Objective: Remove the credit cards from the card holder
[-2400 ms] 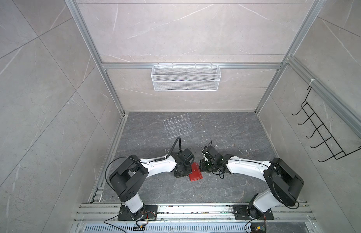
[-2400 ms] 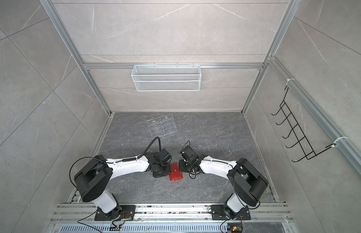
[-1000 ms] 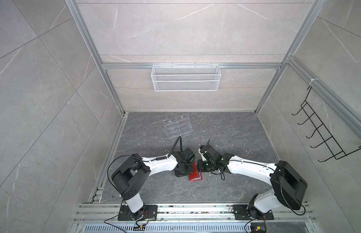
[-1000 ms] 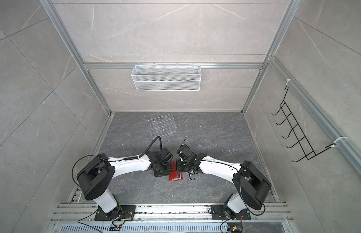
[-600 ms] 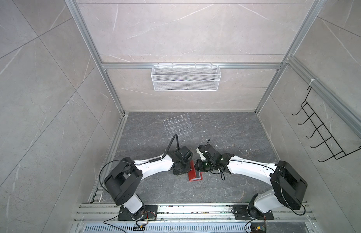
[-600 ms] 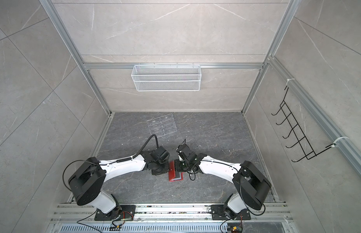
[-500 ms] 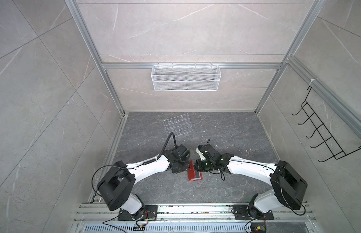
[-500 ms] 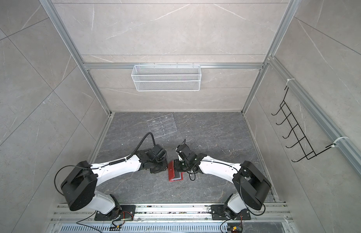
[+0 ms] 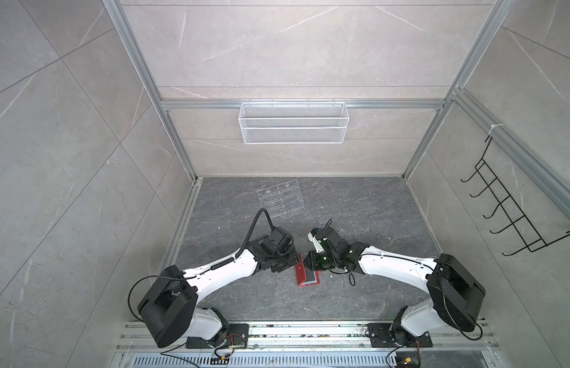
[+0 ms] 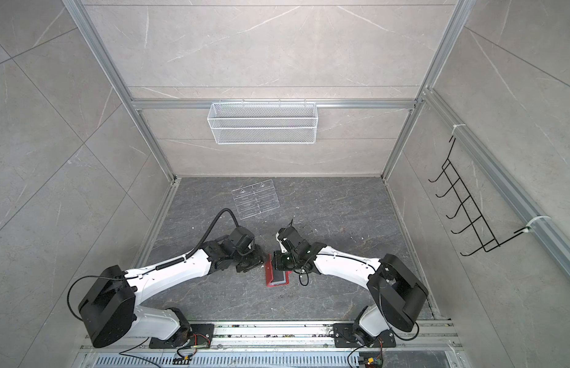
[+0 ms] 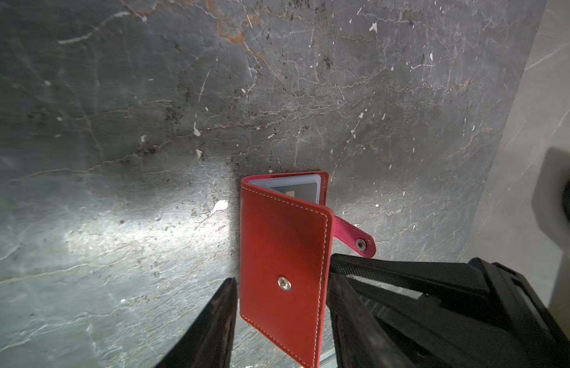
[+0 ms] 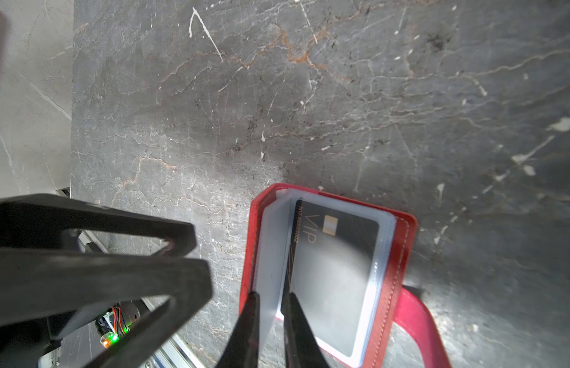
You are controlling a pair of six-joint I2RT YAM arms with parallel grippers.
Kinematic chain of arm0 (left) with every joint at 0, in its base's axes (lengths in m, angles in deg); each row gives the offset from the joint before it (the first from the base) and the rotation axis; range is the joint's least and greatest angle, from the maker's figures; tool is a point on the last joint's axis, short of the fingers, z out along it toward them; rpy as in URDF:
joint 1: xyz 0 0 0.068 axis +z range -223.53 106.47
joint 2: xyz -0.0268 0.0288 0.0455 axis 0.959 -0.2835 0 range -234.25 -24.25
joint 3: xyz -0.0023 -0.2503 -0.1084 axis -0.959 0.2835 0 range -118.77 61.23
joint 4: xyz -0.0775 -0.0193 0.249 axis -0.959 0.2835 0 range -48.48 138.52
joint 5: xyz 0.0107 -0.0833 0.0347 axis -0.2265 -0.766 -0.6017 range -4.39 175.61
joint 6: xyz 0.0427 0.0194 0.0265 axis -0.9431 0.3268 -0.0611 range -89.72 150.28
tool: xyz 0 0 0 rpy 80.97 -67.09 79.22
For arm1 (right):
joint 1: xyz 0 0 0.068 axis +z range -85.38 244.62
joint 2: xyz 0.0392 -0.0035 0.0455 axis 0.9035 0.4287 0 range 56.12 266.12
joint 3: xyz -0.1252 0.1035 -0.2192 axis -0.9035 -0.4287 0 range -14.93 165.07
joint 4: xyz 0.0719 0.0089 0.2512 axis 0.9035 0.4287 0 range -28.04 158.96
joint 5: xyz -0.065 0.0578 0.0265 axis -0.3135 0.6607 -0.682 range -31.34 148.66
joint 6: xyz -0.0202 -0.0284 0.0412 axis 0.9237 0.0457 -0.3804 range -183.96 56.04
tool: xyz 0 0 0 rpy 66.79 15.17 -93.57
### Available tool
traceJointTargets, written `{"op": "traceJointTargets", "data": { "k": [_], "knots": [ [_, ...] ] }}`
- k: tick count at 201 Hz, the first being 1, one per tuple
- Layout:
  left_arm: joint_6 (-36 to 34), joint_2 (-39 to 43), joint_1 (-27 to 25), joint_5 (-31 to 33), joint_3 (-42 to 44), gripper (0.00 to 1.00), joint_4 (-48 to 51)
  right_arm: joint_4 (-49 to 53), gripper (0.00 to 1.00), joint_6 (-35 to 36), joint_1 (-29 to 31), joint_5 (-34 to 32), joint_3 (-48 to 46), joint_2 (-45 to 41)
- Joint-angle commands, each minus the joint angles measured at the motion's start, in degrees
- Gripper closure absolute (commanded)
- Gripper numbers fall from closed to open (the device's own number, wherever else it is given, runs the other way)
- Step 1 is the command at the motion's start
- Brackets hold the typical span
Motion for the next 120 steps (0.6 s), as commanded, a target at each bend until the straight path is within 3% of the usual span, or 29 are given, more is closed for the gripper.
{"op": "traceJointTargets", "data": {
  "k": [1, 65, 120],
  "knots": [
    [0.69, -1.26, 0.24, -2.65, -0.89, 0.49, -2.77, -0.88, 0.81, -0.53, 0.49, 0.35, -0.86, -0.73],
    [-0.01, -3.77, 0.27, -2.35, -1.69, 0.5, -0.79, -1.58, 0.81, -0.67, 0.56, 0.68, -1.27, -0.76],
    [-0.96, -4.39, 0.55, -0.84, -2.42, 0.58, 2.89, -1.97, 0.81, -0.73, 0.56, 0.93, -1.37, -1.05]
  ]
}}
